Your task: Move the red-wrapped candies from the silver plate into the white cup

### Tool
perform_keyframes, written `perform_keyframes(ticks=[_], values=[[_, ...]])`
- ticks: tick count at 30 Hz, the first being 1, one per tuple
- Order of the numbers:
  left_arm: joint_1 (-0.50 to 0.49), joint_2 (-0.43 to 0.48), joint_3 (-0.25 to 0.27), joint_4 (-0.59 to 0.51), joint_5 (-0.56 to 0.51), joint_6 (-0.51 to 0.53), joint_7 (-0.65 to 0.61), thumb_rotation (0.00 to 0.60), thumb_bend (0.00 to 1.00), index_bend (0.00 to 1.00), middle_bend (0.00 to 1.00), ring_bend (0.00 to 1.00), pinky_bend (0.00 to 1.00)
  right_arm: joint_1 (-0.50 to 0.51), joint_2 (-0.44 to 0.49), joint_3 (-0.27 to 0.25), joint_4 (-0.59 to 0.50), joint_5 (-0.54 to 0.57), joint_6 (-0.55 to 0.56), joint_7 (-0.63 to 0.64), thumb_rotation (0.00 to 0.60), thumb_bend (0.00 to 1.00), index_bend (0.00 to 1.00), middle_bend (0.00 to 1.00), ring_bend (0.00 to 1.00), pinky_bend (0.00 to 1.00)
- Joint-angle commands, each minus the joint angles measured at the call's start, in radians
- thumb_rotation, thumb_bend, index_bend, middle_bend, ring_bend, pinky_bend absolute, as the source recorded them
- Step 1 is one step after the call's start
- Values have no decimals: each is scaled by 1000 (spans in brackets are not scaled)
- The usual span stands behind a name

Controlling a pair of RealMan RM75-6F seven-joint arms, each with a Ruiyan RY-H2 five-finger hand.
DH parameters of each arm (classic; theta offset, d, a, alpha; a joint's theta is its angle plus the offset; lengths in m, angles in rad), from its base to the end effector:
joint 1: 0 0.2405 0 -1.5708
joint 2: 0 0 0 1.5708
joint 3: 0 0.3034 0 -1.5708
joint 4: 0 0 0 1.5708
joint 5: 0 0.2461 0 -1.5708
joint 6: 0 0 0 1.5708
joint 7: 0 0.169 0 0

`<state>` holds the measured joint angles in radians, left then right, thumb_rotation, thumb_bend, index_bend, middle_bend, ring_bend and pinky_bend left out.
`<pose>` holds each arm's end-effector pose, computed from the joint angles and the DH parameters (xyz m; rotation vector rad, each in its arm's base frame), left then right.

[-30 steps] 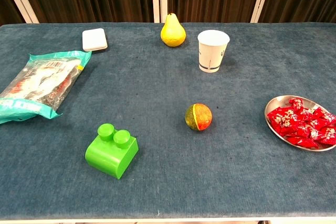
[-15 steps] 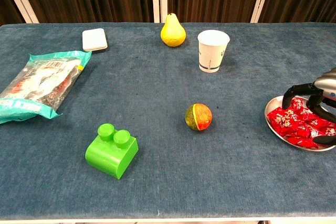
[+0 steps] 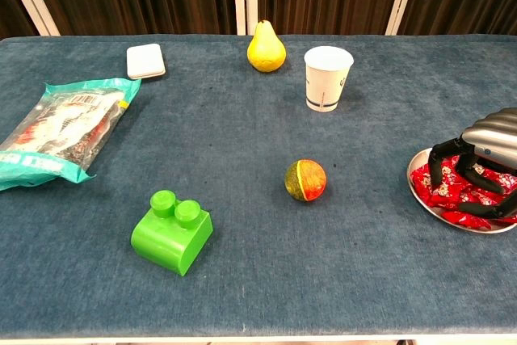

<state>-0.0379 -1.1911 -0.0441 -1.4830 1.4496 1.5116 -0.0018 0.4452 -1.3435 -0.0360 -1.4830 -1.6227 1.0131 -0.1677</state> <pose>-0.4055 0.1940 0.1406 -1.3116 -0.8922 -0.8174 -0.2988 -0.2878 -0.0173 2.0981 -0.8094 0.7459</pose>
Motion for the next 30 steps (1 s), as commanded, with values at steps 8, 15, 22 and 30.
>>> perform_keyframes(ticks=[8, 15, 22, 30], values=[[3, -2, -1, 4, -1, 1, -5, 600, 0, 99, 64, 0, 0, -4, -1, 13, 28, 10, 56, 43, 600, 653, 730, 887, 996, 1000], [-2, -2, -4, 7, 3, -5, -5, 600, 0, 98, 64, 0, 0, 20, 67, 108, -38, 55, 117, 51, 600, 653, 745, 887, 997, 1000], [-7, -7, -2, 4, 6, -12, 0, 600, 0, 98, 64, 0, 0, 158, 7, 264, 0, 214, -3, 38, 600, 654, 745, 887, 996, 1000], [-2, 0, -3, -2, -12, -21, 9, 600, 0, 98, 64, 0, 0, 331, -141, 357, 172, 402, -164, -56, 600, 653, 730, 887, 996, 1000]])
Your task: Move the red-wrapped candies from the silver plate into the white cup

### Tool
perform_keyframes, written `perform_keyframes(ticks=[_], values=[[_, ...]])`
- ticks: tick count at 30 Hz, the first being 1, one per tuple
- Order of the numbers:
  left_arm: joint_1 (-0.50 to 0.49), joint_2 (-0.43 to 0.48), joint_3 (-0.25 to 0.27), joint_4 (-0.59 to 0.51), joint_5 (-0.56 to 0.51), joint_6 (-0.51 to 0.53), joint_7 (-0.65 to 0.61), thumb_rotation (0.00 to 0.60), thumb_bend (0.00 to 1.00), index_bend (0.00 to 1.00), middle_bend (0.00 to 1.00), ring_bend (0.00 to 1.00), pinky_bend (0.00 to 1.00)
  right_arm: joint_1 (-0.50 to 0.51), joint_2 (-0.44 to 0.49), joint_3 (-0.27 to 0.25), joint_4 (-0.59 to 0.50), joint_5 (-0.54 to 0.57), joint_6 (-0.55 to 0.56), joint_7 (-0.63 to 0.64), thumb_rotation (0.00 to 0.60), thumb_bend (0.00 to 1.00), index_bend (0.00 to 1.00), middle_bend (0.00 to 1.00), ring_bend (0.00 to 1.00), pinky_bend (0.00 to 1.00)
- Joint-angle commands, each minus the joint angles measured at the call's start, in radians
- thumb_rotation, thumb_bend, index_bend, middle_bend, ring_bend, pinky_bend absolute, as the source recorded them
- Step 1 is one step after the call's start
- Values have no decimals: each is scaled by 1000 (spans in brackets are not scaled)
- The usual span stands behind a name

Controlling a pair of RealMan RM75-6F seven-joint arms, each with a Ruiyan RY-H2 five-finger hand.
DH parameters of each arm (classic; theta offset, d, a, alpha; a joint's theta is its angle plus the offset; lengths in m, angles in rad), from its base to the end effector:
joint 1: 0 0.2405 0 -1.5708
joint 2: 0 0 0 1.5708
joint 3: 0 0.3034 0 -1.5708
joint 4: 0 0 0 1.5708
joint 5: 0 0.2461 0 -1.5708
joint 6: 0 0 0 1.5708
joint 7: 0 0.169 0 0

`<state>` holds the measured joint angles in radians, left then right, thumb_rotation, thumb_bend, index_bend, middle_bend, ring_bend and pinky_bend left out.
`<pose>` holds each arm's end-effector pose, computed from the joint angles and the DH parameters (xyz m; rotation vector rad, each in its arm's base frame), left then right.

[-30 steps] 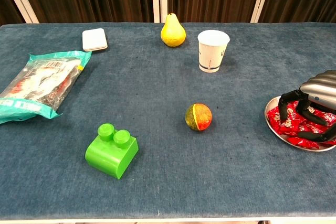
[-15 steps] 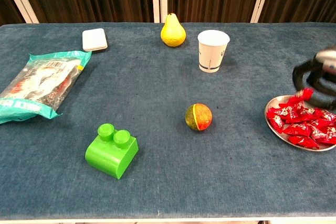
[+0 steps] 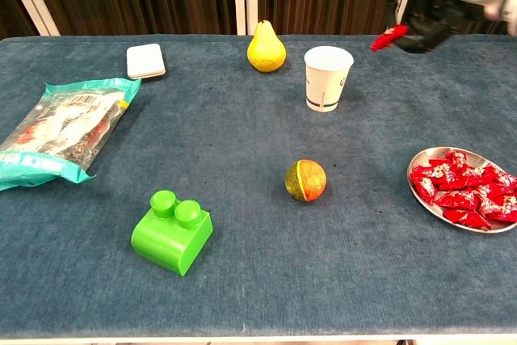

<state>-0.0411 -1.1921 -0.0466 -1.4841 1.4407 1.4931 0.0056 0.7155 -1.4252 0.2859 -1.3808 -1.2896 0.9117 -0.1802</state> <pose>-0.4071 0.1957 0.1383 -1.3154 -0.9027 -0.8019 -0.1914 -0.4552 0.0160 1.8043 -0.7967 0.9974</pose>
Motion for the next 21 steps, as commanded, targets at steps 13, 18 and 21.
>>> perform_keyframes(ticks=[13, 18, 21], values=[[4, 4, -1, 4, -20, -14, 4, 600, 0, 98, 64, 0, 0, 179, -172, 30, 221, 164, -147, -91, 600, 596, 518, 887, 996, 1000], [6, 2, -2, 8, -22, -12, 0, 600, 0, 98, 64, 0, 0, 164, -148, 15, 188, 147, -107, -81, 600, 465, 382, 887, 996, 1000], [6, 1, -2, 11, -18, -10, -4, 600, 0, 98, 64, 0, 0, 119, -97, -4, 108, 100, -34, -51, 600, 428, 360, 887, 996, 1000]])
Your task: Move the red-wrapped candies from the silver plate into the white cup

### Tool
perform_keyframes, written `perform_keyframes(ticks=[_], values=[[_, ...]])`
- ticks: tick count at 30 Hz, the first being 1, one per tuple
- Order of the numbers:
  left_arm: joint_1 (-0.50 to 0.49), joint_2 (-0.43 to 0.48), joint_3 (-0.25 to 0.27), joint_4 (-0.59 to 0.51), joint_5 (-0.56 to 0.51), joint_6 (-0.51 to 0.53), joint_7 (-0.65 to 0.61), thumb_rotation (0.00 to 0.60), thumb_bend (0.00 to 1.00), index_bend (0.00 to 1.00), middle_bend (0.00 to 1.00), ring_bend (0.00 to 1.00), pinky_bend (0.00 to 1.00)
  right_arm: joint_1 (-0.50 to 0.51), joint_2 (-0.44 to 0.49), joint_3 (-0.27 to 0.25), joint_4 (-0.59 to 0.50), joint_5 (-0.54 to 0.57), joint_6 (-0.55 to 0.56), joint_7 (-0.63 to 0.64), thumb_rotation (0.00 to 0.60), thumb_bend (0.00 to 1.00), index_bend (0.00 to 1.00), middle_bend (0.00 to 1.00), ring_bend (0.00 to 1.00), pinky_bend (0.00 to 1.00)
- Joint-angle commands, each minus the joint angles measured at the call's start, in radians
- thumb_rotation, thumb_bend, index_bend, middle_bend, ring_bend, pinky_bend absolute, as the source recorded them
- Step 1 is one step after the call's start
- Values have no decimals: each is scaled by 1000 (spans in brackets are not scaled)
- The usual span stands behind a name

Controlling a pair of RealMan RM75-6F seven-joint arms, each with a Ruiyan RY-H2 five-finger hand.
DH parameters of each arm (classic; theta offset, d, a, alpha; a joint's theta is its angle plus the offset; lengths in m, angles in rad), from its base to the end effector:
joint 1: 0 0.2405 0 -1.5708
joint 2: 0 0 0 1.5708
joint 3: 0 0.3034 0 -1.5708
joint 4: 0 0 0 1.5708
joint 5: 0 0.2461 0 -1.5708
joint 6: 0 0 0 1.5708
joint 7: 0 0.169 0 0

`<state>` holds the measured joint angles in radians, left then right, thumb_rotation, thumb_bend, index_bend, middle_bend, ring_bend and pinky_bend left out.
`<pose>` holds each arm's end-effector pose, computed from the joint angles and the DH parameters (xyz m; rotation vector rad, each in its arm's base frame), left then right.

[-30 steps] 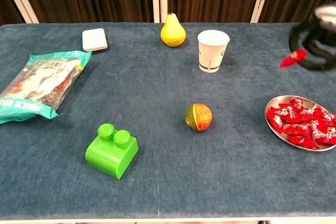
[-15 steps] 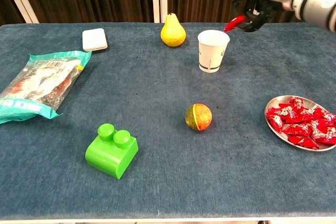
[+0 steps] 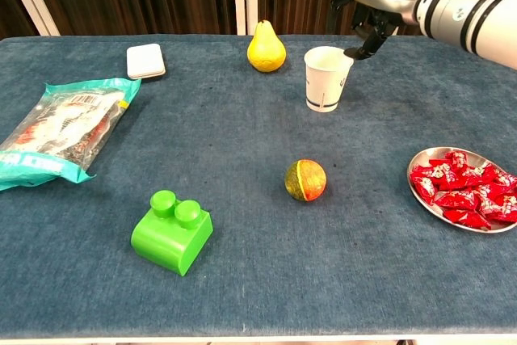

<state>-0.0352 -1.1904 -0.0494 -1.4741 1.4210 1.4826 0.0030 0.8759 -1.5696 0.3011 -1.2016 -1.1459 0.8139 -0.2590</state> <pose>-0.4141 0.1937 0.1408 -1.2998 -0.9122 -0.7771 -0.1535 -0.4991 -0.0308 1.8361 -0.7984 0.9320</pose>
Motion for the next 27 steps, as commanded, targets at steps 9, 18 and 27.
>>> perform_keyframes(ticks=[9, 18, 27], values=[[-9, 1, -2, 10, 11, -6, -7, 600, 0, 98, 64, 0, 0, -253, 281, -225, -353, -262, 251, 96, 600, 412, 486, 887, 1000, 1000], [-15, -11, -1, 7, 22, -4, -5, 600, 0, 98, 64, 0, 0, -313, 297, -334, -417, -234, 181, 8, 600, 321, 499, 887, 1000, 1000], [-7, -14, 1, 18, 21, 5, -13, 600, 0, 98, 64, 0, 0, -312, 235, -316, -426, -142, 142, -73, 600, 311, 542, 887, 1000, 1000]])
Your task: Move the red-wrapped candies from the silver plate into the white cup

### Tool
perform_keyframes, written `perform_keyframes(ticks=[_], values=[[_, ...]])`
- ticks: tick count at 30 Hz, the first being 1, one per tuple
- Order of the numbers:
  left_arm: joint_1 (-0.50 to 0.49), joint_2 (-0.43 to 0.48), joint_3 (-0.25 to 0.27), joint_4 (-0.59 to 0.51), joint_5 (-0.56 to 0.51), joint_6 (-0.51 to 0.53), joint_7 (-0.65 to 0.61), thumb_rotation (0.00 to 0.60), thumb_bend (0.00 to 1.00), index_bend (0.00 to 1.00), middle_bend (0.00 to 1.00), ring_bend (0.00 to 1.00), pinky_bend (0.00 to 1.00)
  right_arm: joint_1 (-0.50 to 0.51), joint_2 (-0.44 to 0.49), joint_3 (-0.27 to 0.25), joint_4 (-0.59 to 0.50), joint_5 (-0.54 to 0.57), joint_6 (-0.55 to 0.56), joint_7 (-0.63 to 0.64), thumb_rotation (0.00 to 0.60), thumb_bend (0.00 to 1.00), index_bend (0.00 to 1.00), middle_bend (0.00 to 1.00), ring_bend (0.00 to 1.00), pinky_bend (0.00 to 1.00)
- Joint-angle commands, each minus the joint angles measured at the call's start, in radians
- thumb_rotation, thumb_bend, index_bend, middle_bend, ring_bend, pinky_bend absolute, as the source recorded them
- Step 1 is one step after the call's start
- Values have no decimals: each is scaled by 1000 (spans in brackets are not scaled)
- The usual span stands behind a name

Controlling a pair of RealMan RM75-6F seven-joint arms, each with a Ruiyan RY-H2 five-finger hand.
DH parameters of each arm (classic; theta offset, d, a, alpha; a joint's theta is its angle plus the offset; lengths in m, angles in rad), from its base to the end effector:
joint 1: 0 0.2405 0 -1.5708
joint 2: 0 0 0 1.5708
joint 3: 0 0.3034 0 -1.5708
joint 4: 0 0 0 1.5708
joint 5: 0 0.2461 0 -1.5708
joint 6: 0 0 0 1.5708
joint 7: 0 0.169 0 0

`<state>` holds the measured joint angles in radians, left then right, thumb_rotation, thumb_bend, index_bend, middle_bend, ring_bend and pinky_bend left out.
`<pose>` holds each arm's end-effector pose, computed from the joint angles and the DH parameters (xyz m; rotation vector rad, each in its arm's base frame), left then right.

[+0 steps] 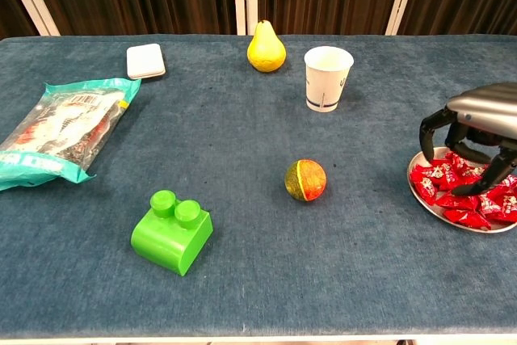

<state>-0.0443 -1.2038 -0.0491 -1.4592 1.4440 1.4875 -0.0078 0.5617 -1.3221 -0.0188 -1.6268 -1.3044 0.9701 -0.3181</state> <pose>-0.4105 0.1978 0.1362 -1.3190 -0.9019 -0.8047 -0.2671 -0.3193 -0.0155 2.0088 -0.9196 0.6921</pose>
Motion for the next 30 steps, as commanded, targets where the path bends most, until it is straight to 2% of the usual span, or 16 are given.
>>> perform_keyframes(ticks=[1, 10, 20, 24, 27, 30], values=[[3, -1, 1, 5, -3, 0, -4, 600, 0, 98, 64, 0, 0, 3, -18, 5, 2, 23, -19, -18, 600, 311, 545, 887, 1000, 1000], [11, -12, 4, 31, -6, 3, -27, 600, 0, 98, 64, 0, 0, 15, -74, 21, 40, 48, -41, -29, 600, 318, 556, 887, 1000, 1000], [18, -19, 6, 49, -7, 5, -41, 600, 0, 98, 64, 0, 0, 2, -77, 18, 53, 51, -23, -41, 600, 523, 653, 890, 1000, 1000], [16, -19, 5, 46, -5, 5, -37, 600, 0, 98, 64, 0, 0, -7, -58, 26, 45, 25, 5, -13, 600, 571, 685, 896, 1000, 1000], [14, -16, 3, 41, -4, 5, -32, 600, 0, 98, 64, 0, 0, -5, -26, 58, 18, 6, 35, 20, 600, 572, 691, 897, 1000, 1000], [10, -11, 0, 33, 0, 5, -25, 600, 0, 97, 64, 0, 0, 18, -1, 122, -1, 5, 55, 55, 600, 572, 691, 897, 1000, 1000]])
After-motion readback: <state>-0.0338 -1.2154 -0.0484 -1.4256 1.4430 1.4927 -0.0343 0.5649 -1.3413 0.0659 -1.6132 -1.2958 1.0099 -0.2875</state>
